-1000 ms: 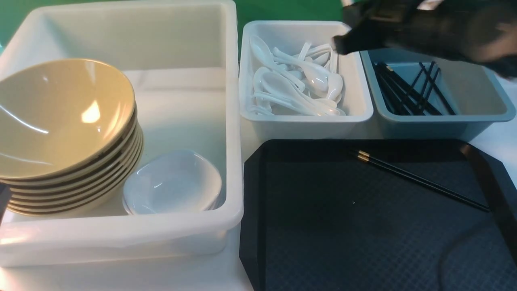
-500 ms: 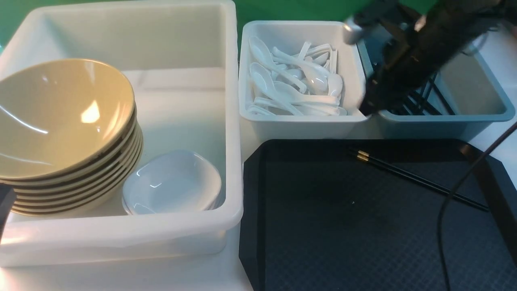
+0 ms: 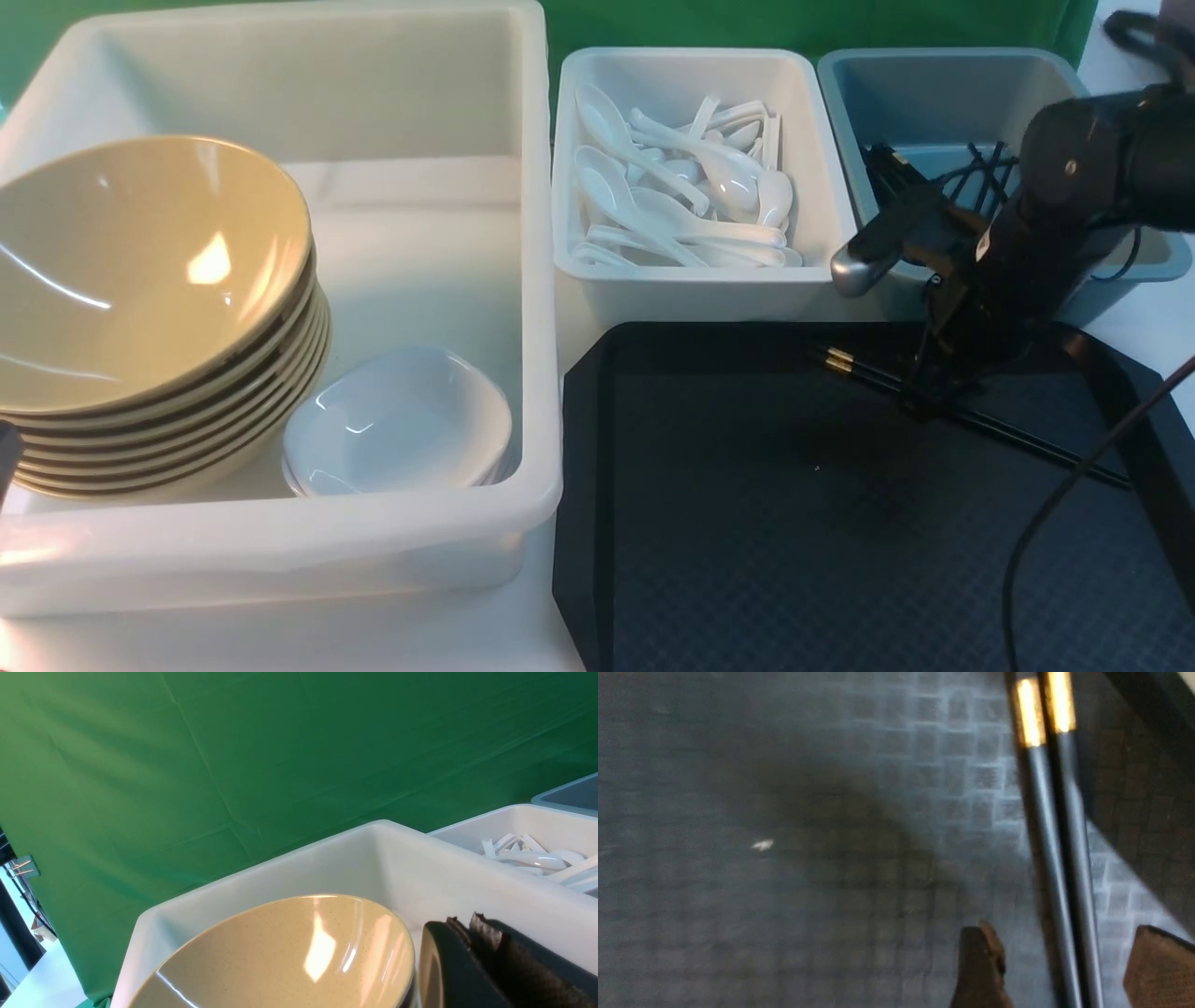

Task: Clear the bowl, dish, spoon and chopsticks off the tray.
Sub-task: Use the right arm to grab a chopstick, then use the right arm to put a chopstick into the small storage box on the right

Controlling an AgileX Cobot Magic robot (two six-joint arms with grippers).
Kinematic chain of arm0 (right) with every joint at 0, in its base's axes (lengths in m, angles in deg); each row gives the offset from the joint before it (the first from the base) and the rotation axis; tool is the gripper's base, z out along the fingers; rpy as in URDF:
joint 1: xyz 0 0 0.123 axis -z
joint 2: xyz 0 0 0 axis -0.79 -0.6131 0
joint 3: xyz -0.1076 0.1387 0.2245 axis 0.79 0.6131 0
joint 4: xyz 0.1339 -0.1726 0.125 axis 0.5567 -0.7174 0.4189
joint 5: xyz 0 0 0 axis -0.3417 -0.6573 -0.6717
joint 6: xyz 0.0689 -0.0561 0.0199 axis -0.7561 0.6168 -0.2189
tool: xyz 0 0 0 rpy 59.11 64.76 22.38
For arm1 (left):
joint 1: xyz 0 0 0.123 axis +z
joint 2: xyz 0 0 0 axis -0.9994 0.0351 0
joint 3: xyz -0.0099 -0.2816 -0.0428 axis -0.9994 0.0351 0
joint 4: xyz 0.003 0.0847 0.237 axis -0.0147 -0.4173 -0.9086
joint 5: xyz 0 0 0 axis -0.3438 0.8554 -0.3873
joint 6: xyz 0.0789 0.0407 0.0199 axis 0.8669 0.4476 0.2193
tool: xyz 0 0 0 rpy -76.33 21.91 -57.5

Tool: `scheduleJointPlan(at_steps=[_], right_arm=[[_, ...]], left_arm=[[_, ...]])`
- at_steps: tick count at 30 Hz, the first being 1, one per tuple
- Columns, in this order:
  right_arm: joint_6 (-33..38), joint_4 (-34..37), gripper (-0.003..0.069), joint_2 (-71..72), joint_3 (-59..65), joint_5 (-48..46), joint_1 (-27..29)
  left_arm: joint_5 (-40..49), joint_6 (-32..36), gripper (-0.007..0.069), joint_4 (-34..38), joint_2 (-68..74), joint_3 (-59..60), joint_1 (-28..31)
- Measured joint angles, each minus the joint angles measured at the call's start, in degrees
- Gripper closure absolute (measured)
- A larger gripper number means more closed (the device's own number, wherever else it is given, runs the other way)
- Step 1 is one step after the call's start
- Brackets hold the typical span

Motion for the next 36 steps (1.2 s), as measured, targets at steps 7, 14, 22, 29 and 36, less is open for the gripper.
scheduleJointPlan(at_steps=[7, 14, 22, 29, 36], right_arm=[[-0.14, 0.99, 0.03, -3.6, -0.45, 1.24, 0.13], [0.27, 6.41, 0.0581, -4.22, -1.24, -4.82, 0.13], [0.73, 7.05, 0.0583, 1.11, -1.24, -7.55, -1.59], [2.53, 6.72, 0.0583, 10.41, -1.24, -9.72, -1.93], [6.72, 6.3, 0.0583, 20.46, -1.4, 21.89, -1.99]], left_arm=[[0.0, 0.0, 0.0617, 0.0, 0.0, 0.0, 0.0], [-0.12, -0.04, 0.0617, 0.0, 0.0, 0.0, 0.0], [-0.12, -0.04, 0.0617, 0.0, 0.0, 0.0, 0.0], [-0.17, -0.04, 0.0617, 0.0, 0.0, 0.0, 0.0], [-0.17, -0.04, 0.0617, 0.0, 0.0, 0.0, 0.0]])
